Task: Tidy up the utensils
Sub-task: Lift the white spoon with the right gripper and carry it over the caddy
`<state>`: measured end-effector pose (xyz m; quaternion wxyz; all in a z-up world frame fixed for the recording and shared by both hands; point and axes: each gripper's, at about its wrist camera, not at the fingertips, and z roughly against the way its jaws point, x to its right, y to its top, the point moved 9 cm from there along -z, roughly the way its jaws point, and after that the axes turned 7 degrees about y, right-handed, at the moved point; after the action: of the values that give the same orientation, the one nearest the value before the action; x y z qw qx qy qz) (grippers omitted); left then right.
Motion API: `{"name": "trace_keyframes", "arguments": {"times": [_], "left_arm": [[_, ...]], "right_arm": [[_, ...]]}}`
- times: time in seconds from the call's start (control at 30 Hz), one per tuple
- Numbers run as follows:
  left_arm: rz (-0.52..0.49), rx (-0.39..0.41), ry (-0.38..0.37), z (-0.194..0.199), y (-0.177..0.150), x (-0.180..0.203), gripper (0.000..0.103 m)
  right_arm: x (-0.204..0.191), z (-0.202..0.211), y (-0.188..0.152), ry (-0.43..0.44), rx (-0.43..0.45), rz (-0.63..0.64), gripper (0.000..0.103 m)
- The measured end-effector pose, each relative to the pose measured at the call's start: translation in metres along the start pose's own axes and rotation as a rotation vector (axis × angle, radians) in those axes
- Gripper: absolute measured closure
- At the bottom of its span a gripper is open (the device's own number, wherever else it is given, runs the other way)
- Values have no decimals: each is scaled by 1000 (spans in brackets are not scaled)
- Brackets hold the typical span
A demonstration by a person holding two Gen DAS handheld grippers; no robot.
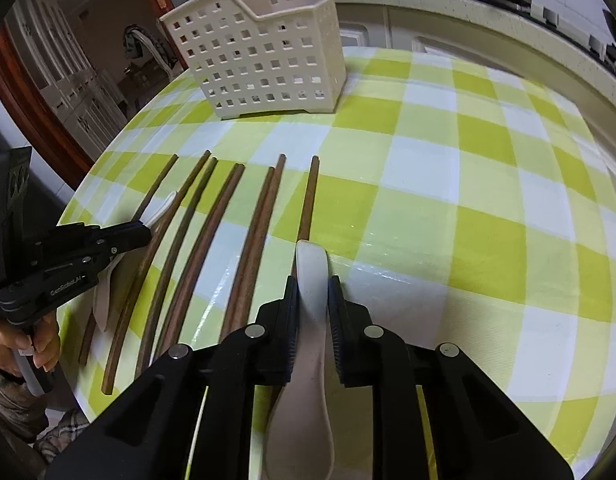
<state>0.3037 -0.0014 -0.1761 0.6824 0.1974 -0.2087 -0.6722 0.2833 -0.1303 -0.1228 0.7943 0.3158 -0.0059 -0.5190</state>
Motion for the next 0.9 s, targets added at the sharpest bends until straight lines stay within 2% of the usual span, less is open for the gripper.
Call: {"name": "trace_keyframes", "arguments": {"times": [0.43,0.63,0.9], "left_arm": [[-1,247,-11,78,10,7,93],[-6,305,-20,102,8,9,93],[-35,353,-9,123,13,12,93]], "right_arm": [[-30,61,9,-81,174,77,85],[-44,94,12,-109,249,104,85],[-52,115,23,-128,306,109,85]]}}
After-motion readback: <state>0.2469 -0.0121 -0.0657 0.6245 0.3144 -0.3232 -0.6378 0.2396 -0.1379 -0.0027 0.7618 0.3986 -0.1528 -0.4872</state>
